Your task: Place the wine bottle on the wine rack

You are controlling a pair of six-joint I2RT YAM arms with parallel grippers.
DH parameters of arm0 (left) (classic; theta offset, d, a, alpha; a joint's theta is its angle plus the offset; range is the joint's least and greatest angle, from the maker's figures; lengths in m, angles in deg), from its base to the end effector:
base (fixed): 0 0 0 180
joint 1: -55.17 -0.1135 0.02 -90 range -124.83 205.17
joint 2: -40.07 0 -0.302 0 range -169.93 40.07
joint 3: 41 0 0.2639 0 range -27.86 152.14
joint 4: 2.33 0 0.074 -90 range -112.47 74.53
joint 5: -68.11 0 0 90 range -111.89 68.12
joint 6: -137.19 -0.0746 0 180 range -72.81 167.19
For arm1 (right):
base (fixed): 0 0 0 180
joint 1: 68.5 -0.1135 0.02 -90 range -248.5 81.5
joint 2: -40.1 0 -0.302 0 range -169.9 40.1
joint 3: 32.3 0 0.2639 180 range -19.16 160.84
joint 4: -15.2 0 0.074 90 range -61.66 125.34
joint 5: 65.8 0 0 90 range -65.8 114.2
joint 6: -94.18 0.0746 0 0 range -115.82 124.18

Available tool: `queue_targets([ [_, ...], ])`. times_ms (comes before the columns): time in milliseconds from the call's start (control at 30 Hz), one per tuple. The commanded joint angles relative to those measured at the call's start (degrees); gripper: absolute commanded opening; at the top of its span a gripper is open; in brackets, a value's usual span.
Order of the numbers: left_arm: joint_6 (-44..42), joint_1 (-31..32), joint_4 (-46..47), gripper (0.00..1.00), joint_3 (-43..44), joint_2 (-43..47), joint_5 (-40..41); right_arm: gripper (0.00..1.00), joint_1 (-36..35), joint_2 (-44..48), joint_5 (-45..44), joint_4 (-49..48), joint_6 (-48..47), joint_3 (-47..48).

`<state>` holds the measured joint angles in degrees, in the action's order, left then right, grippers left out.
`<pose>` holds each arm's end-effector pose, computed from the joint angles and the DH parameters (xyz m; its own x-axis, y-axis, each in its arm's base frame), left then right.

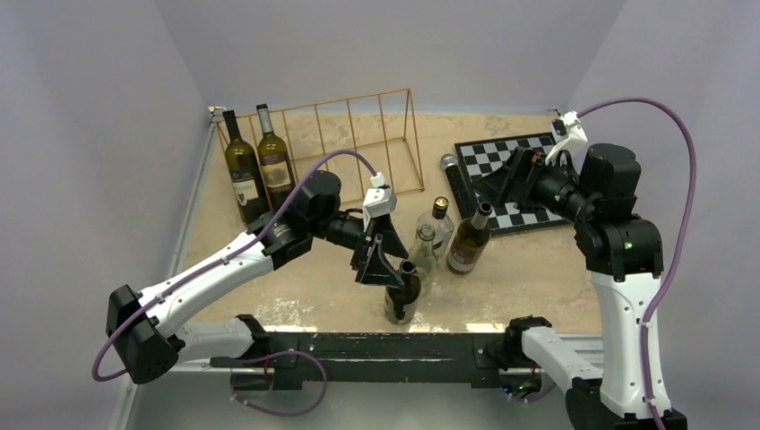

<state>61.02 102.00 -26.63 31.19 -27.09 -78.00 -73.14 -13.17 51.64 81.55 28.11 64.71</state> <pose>0.1428 -0.2428 0.3768 -0.4446 0.2791 -0.8511 0.8615 -0.1270 -0.4917 0.1562 0.0472 0.4841 -0.5514 0.3164 -0.7719 -0.2978 0.7897 0.5364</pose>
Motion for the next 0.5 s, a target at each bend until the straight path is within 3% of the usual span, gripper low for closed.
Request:
queue_targets([
  [0,-0.1,2.0,5.3,0.82,-0.3,-0.6,2.4,0.94,0.1,0.4,-1.2,0.2,-1.2,2.3],
  [467,-1.6,5.0,4.8,0.55,-0.3,-1.5,4.0,0.94,0.2,0.0,-2.3,0.9,-1.9,2.9],
])
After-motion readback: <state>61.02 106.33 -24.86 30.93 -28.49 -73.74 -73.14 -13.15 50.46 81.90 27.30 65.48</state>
